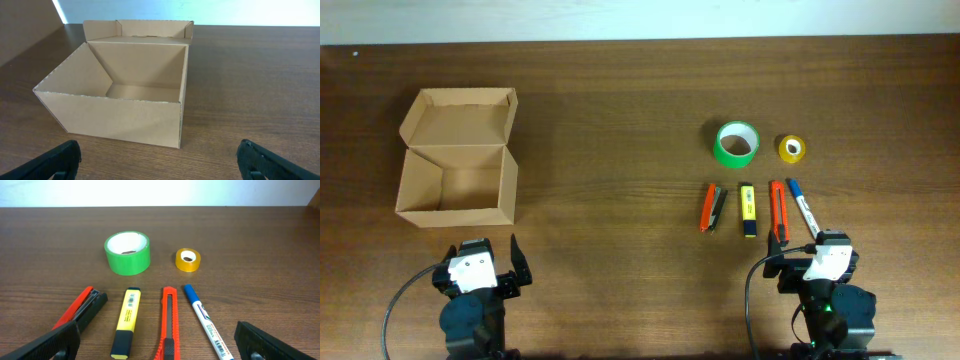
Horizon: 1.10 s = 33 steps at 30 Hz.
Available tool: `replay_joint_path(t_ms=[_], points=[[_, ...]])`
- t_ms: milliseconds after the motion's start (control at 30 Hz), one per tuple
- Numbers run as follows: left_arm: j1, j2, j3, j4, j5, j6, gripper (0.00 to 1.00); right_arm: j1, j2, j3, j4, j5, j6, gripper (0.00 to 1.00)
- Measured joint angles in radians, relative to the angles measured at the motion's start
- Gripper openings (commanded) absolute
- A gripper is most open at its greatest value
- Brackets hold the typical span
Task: Pack container
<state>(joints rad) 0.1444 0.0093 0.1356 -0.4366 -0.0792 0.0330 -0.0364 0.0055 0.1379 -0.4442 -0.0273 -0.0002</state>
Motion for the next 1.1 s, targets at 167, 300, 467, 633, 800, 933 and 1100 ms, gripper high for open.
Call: replay_joint_path(t_ms=[167, 300, 467, 633, 800, 933, 1100], points=[[-0.148, 0.003, -0.005, 0.037, 0.176, 0.0, 1.0, -0.075, 0.006, -0.103, 0.373, -0.092, 0.054, 0.99], [-0.149, 0.003, -0.005, 0.037, 0.227, 0.0, 1.0, -0.076, 0.006, -0.114, 0.373, -0.117, 0.068, 0.99], [-0.149, 0.003, -0.005, 0.037, 0.248, 0.0, 1.0, -0.076, 0.006, -0.114, 0.375, -0.128, 0.075, 0.99], [-0.149, 0.003, -0.005, 0.037, 0.255, 0.0, 1.0, -0.076, 0.006, -0.114, 0.375, -0.132, 0.078, 0.99], [-0.149, 0.003, -0.005, 0.037, 0.256, 0.0, 1.0, -0.076, 0.006, -0.114, 0.375, -0.133, 0.079, 0.99], [-0.149, 0.003, -0.006, 0.037, 0.256, 0.0, 1.0, -0.076, 0.006, -0.114, 0.375, -0.133, 0.079, 0.99], [-0.149, 0.003, -0.006, 0.037, 0.256, 0.0, 1.0, -0.076, 0.006, -0.114, 0.375, -0.133, 0.079, 0.99]])
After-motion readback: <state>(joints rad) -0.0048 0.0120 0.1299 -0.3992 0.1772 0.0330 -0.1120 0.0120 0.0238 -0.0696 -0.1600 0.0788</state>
